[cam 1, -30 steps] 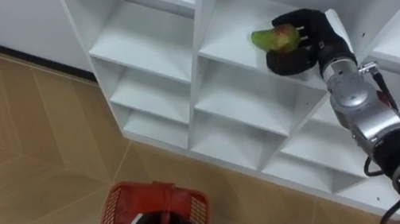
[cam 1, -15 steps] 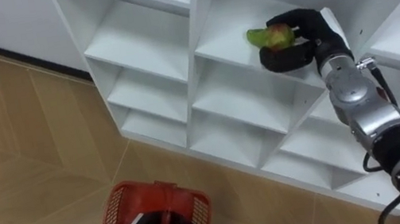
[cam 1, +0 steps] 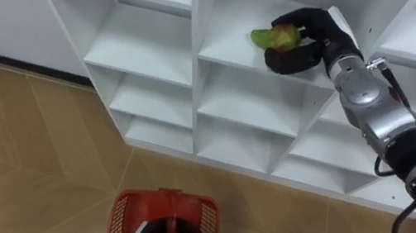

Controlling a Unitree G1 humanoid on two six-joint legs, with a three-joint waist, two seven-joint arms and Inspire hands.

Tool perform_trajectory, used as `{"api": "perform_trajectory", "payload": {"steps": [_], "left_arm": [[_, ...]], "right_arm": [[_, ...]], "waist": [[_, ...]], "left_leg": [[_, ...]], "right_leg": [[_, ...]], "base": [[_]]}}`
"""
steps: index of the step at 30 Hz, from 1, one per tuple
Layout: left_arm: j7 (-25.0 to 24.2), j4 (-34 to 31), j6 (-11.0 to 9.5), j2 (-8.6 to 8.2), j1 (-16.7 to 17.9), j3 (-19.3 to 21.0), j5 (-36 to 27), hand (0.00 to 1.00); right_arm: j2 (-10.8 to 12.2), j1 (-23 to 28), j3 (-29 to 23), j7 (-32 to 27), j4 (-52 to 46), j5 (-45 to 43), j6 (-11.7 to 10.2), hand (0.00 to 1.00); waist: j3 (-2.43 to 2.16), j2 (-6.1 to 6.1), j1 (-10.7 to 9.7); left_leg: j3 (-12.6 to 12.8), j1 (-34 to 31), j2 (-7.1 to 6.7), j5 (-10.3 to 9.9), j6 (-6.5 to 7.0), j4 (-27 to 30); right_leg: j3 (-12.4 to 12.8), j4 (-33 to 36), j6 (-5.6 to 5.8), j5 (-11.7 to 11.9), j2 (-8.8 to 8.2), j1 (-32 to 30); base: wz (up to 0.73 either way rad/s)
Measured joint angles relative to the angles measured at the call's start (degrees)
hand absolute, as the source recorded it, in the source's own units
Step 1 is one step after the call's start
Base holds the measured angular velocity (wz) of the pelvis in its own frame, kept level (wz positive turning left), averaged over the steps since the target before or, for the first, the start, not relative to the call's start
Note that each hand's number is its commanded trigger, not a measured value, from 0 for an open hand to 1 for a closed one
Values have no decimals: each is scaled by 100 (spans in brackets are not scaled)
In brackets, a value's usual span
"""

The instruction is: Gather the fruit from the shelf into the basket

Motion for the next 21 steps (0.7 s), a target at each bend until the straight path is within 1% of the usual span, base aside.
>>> {"api": "perform_trajectory", "payload": {"steps": [3,5,6,7,8,9,11,12,13,14,15,17,19,21], "left_arm": [[5,45,-10,-5,-50,8,7,100],[-3,42,-31,-6,-50,15,7,100],[-7,42,-38,-8,-55,15,5,100],[-9,42,-48,-21,-64,27,3,100],[-9,38,-64,-38,-69,24,-7,100],[-9,36,-75,-48,-69,24,-15,100],[-5,36,-82,-84,-67,25,-105,100],[-2,32,-82,-97,-67,26,-102,100],[-2,16,-83,-127,-63,23,-103,100],[-11,10,-91,-132,-60,36,-103,100],[-19,10,-94,-140,-58,41,-103,100],[-23,0,-123,-184,-55,39,-116,100],[-18,-3,-245,-174,-49,21,-193,100],[-10,-12,-334,-169,-50,24,-227,100]], "right_arm": [[19,435,4,22,-755,84,-7,100],[108,802,-2,130,-1223,93,-13,100],[136,874,-2,176,-1303,93,-12,100],[181,1021,-2,279,-1425,100,-10,100],[216,1164,-2,391,-1553,123,0,100],[230,1238,-2,447,-1635,130,0,100],[301,1539,19,615,-1910,237,5,100],[301,1620,34,635,-1986,241,19,100],[293,1824,34,687,-2177,240,32,100],[292,2002,21,736,-2364,242,42,100],[294,2075,22,768,-2442,243,44,100],[315,2332,45,899,-2810,249,43,100],[335,2458,77,964,-2972,272,29,100],[348,2526,153,980,-2987,287,12,100]], "waist": [[-4,16,-138],[-11,80,-270],[-12,97,-294],[-22,131,-315],[-44,169,-331],[-56,189,-337],[-87,260,-382],[-97,279,-433],[-125,317,-495],[-149,355,-523],[-154,371,-537],[-188,435,-641],[-189,437,-703],[-189,438,-770]], "left_leg": [[8,2,3,-4,4,1],[24,8,8,-5,6,2],[33,9,11,-5,6,1],[79,19,25,-7,9,-2],[147,26,54,-16,18,-5],[179,26,68,-17,20,-11],[266,75,101,-18,21,-51],[267,85,100,-18,21,-55],[283,111,102,-18,20,-70],[335,143,111,-18,21,-83],[384,172,122,-18,21,-98],[514,236,142,-18,21,-135],[612,339,172,-20,19,-187],[684,447,182,-20,16,-242]], "right_leg": [[13,-12,4,4,7,5],[45,-18,11,12,16,7],[54,-19,10,17,17,5],[110,-14,12,22,26,-8],[184,-12,7,43,41,-40],[203,-14,4,56,45,-58],[330,-25,-7,86,72,-78],[327,-25,-7,86,71,-71],[337,-24,-6,85,70,-64],[408,-21,-5,85,76,-63],[454,-14,-5,85,78,-64],[519,-3,-5,85,85,-57],[645,-3,-11,88,94,-35],[663,-16,-13,87,86,30]], "base": [[0],[-4],[-10],[-22],[-27],[-35],[-27],[-12],[-10],[-17],[-28],[-24],[-26],[-21]]}}
